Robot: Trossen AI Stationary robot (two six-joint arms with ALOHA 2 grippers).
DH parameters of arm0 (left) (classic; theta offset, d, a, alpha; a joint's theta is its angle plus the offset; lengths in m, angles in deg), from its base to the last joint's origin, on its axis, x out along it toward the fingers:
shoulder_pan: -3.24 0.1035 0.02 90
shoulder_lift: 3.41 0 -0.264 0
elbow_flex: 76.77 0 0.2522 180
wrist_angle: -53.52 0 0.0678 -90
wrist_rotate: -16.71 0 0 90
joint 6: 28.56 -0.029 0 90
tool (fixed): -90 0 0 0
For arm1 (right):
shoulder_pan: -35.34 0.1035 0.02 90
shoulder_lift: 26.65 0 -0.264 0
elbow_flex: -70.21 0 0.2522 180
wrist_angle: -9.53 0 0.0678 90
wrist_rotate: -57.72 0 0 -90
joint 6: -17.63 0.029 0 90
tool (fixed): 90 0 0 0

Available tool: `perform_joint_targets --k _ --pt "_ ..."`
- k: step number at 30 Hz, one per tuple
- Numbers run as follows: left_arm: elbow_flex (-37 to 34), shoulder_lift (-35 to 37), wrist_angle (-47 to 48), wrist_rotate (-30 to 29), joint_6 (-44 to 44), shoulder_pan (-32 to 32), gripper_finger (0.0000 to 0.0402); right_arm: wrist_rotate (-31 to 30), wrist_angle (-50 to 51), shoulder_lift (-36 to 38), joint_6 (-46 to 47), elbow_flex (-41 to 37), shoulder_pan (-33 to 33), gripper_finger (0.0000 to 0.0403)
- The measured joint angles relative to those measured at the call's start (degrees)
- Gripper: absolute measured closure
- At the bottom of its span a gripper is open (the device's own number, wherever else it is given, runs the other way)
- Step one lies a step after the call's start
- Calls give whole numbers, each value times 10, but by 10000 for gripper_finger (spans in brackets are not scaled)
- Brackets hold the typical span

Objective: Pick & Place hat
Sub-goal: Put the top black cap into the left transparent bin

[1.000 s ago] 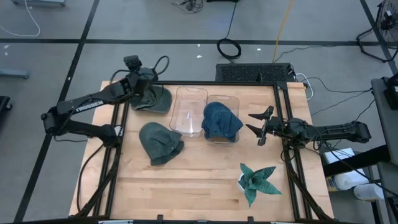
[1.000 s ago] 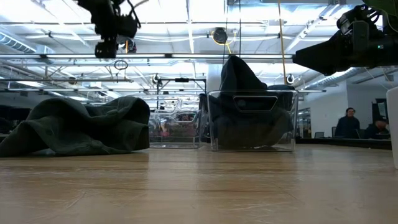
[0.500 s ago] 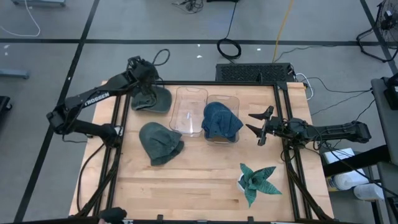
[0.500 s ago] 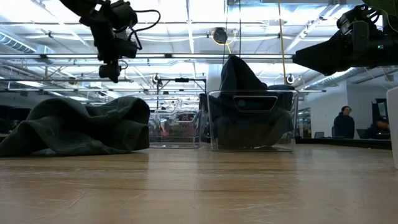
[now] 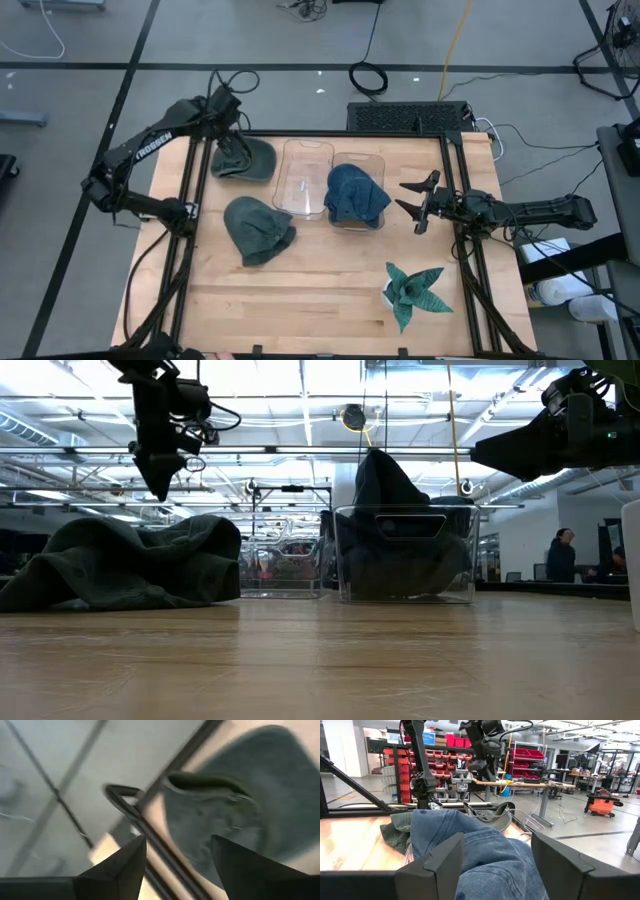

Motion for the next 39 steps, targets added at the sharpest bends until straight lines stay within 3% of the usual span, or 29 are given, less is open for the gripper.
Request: perform_joint_targets --k 7,19,39 --pt "32 -52 104 82 41 -5 172 0 0 0 0 0 0 181" --pt "31 -115 233 87 -6 -33 172 0 0 0 0 0 0 181" --pt "-82 -138 149 62 23 -69 172 0 0 0 0 0 0 181"
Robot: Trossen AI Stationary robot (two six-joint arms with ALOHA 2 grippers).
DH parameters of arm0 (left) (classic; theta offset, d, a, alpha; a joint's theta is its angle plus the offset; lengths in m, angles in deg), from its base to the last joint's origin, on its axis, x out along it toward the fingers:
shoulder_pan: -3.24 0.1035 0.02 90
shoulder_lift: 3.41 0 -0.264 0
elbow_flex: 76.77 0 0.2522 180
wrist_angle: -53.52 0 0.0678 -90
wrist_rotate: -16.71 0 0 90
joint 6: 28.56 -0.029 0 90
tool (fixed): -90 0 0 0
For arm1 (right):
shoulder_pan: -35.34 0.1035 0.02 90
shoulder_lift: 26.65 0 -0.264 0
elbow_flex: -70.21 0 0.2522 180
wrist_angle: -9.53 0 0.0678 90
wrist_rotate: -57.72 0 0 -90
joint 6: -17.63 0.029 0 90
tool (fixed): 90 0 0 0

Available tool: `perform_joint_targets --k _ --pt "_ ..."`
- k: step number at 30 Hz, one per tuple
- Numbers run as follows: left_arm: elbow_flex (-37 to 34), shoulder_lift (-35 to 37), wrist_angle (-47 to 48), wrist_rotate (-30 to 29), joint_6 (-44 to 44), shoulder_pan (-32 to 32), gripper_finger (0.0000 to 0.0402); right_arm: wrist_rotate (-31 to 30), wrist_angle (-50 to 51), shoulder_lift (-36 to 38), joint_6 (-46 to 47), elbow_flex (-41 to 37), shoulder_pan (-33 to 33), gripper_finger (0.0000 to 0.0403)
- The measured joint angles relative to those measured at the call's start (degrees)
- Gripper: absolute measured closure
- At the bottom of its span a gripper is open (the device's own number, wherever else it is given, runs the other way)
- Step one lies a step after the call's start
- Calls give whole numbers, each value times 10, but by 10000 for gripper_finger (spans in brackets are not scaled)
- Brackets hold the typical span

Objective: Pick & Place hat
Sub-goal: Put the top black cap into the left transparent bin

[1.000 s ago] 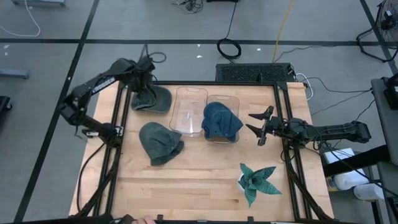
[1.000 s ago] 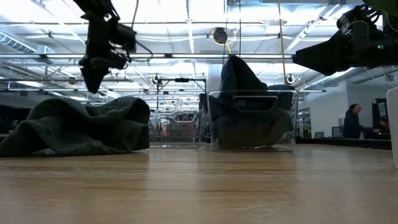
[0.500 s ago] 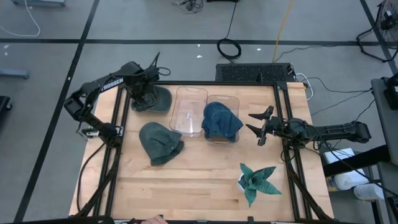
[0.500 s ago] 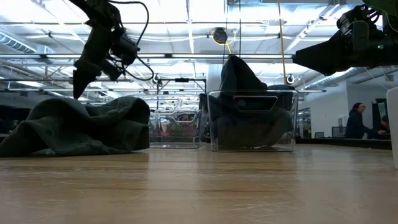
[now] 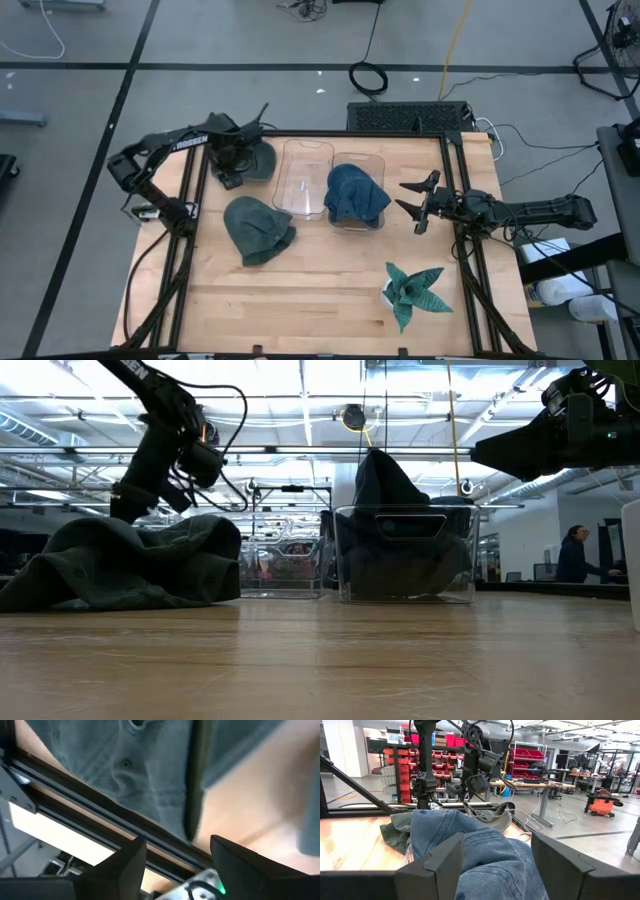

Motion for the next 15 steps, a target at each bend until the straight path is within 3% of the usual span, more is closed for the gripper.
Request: perform_joint_targets --k 4,15 --pt "-10 -16 -28 -25 1 0 172 0 0 0 0 0 0 181" --pt "-29 -36 -37 -18 0 0 172 0 0 0 0 0 0 181"
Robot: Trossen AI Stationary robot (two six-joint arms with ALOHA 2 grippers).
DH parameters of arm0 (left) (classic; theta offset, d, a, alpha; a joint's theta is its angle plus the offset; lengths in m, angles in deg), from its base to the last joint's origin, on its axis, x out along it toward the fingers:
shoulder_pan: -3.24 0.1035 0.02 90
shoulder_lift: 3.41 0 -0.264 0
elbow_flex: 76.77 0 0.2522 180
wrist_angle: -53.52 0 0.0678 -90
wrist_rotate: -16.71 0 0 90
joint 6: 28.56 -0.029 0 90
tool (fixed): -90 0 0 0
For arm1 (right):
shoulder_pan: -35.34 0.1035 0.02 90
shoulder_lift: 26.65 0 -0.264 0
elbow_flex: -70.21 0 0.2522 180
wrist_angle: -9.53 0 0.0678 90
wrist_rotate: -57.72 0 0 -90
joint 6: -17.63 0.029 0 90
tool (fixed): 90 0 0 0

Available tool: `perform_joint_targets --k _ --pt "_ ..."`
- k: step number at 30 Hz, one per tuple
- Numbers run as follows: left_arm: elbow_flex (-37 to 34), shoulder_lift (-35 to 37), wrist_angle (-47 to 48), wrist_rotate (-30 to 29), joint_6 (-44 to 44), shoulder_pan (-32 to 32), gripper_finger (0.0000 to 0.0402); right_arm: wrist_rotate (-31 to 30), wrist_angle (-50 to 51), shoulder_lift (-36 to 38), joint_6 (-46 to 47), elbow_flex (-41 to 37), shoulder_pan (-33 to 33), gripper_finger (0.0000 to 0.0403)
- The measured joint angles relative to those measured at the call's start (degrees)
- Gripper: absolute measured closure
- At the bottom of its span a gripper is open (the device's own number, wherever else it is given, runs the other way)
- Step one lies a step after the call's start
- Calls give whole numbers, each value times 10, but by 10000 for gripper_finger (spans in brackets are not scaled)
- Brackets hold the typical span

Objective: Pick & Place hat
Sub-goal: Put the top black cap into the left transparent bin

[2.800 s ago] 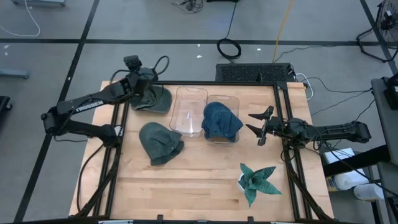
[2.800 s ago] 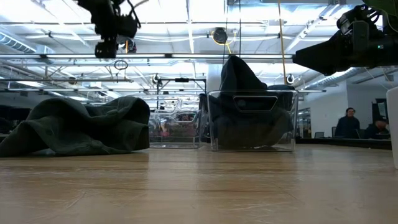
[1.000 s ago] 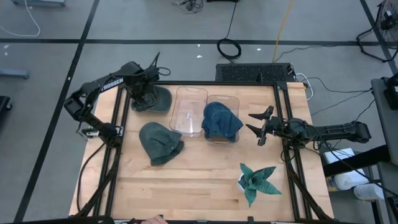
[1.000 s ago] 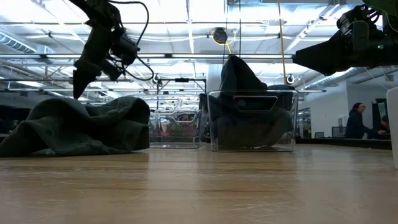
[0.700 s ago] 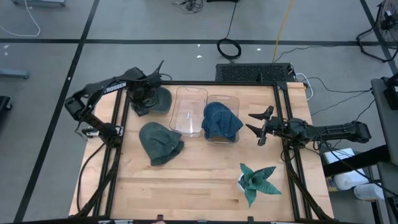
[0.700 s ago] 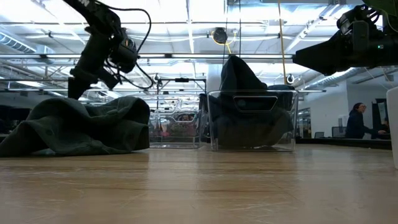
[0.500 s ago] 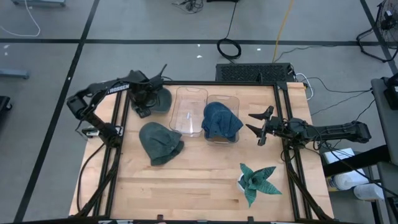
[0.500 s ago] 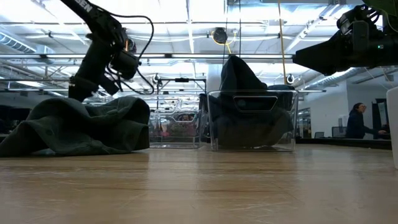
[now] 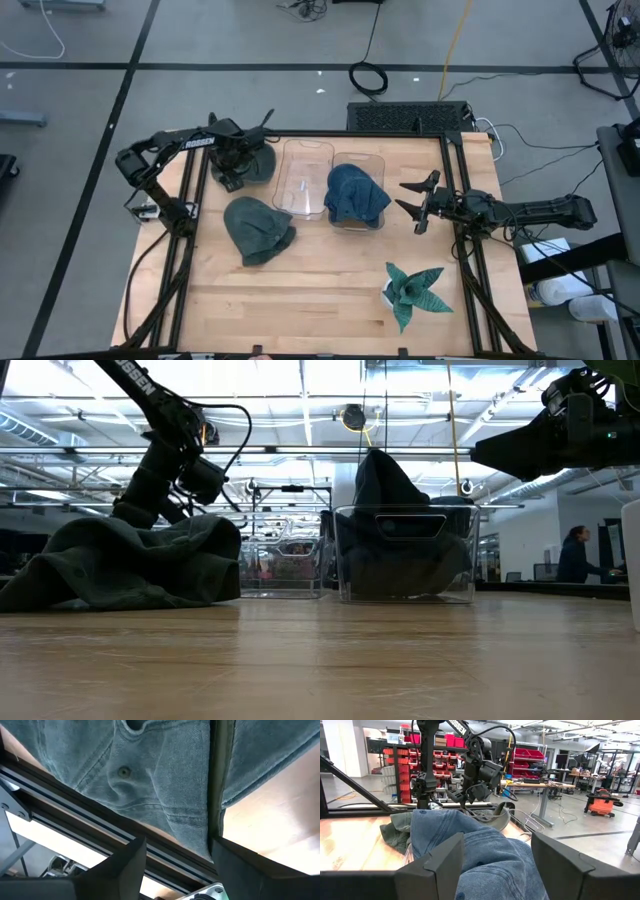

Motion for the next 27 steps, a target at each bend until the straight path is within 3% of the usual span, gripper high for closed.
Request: perform_joint_targets --k 5,11,18,27 --pt "0 5 0 4 -12 0 172 0 0 0 0 0 0 181" --pt "15 15 3 77 -24 0 172 0 0 0 0 0 0 181" --pt "27 33 17 104 4 -7 172 0 0 0 0 0 0 181" --pt "-21 32 -17 76 29 -21 172 0 0 0 0 0 0 181"
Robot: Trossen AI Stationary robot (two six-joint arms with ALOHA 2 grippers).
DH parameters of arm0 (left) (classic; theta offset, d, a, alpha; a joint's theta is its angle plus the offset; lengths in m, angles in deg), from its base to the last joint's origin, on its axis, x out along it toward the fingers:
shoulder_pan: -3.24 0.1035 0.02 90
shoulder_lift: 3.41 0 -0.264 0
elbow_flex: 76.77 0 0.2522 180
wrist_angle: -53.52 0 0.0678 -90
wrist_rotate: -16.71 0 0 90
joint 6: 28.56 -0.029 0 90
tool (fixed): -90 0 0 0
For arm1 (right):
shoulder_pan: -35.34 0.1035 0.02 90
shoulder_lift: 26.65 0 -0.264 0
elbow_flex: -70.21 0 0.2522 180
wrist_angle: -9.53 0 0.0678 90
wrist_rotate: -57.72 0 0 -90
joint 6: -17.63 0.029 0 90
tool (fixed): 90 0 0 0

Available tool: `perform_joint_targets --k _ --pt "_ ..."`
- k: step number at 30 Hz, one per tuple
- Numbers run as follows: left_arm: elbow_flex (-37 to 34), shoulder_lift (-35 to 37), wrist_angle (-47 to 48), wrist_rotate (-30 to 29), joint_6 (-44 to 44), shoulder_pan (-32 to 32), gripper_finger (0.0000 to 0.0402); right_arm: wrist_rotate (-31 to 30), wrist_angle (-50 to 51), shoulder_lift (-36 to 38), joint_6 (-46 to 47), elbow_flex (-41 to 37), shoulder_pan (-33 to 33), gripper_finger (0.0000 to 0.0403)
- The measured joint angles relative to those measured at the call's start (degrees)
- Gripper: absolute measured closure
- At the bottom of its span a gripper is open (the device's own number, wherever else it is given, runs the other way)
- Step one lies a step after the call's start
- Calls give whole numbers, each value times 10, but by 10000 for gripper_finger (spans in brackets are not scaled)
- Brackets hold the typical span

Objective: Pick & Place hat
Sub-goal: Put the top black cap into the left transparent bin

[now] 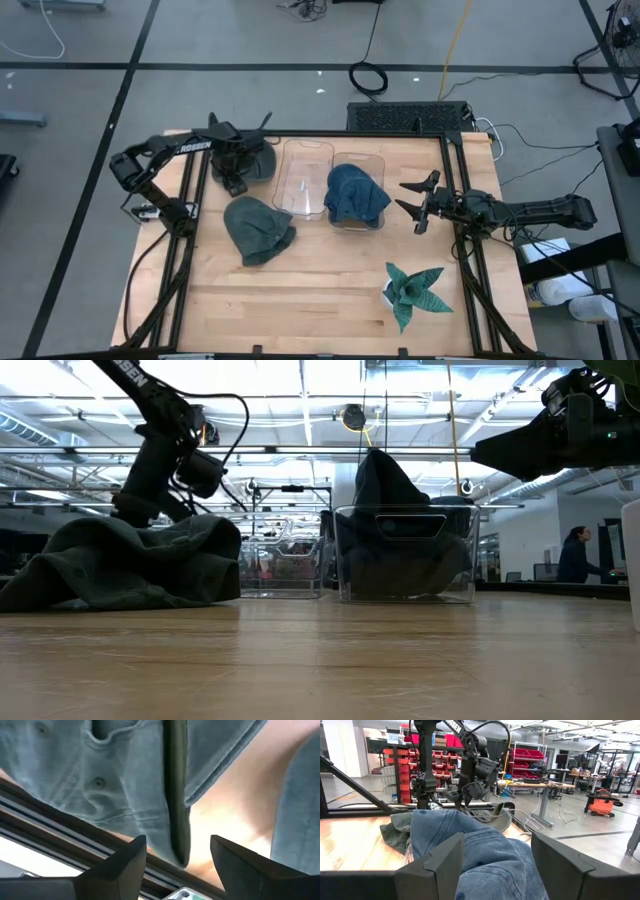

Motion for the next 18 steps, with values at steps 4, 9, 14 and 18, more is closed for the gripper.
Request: perform_joint_targets --k 4,9,14,18 --pt "-21 0 -38 -28 6 -3 172 0 0 0 0 0 0 181" --pt "-27 0 -55 -44 1 -3 179 0 0 0 0 0 0 181" --pt "-26 0 -51 -65 5 -3 254 0 0 0 0 0 0 181" --pt "-26 0 -51 -66 0 -3 351 0 0 0 0 0 0 181"
